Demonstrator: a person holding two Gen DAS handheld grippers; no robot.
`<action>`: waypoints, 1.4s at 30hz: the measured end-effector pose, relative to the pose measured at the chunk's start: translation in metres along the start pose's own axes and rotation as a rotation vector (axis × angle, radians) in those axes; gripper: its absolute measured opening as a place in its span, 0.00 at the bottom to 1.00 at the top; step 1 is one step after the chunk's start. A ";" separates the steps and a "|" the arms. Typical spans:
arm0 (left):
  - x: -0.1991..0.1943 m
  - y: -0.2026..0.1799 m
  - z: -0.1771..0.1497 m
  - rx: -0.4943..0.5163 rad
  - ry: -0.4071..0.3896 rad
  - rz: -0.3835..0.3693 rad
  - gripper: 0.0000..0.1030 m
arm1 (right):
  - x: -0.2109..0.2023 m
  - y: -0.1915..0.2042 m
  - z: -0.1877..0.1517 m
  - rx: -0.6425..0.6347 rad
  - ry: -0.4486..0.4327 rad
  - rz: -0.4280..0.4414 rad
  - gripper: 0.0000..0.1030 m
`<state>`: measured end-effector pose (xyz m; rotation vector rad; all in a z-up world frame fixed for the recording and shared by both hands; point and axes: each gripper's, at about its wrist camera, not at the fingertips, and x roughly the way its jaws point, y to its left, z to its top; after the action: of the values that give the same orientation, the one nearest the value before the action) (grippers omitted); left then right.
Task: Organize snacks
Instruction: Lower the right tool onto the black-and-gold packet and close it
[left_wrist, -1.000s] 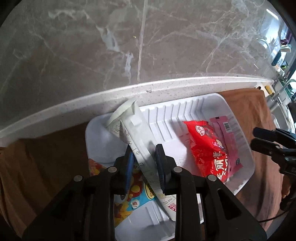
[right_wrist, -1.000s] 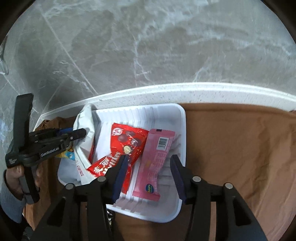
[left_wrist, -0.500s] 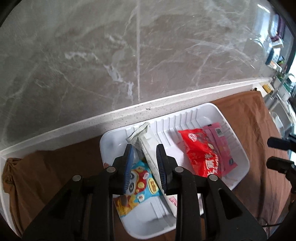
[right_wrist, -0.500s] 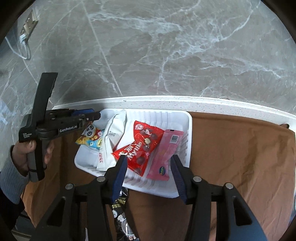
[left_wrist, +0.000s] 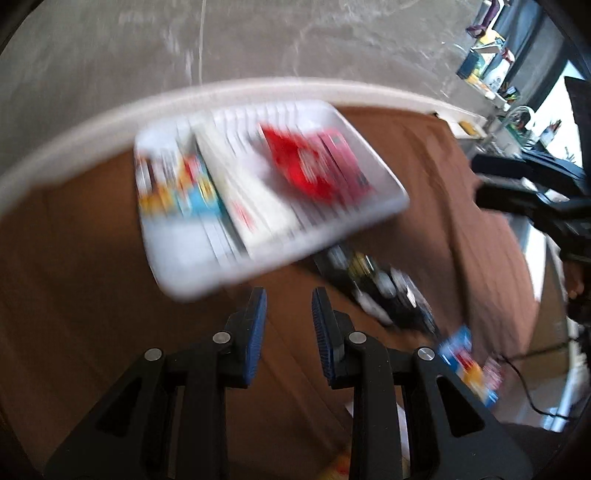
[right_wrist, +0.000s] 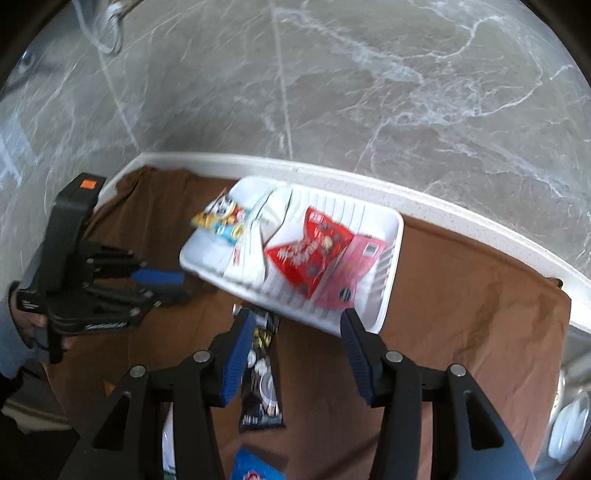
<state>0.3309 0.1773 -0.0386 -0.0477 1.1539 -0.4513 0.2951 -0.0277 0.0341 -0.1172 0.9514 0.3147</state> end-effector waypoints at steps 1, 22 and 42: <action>-0.001 -0.003 -0.010 -0.014 0.012 -0.011 0.23 | 0.001 0.003 -0.004 -0.012 0.005 0.001 0.50; 0.023 -0.095 -0.125 -0.220 0.191 0.022 0.23 | 0.050 0.034 -0.060 -0.235 0.123 0.110 0.51; 0.040 -0.103 -0.113 -0.197 0.183 0.034 0.24 | 0.101 0.036 -0.052 -0.265 0.178 0.161 0.30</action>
<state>0.2107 0.0908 -0.0930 -0.1604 1.3749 -0.3145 0.2976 0.0154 -0.0770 -0.3163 1.0943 0.5871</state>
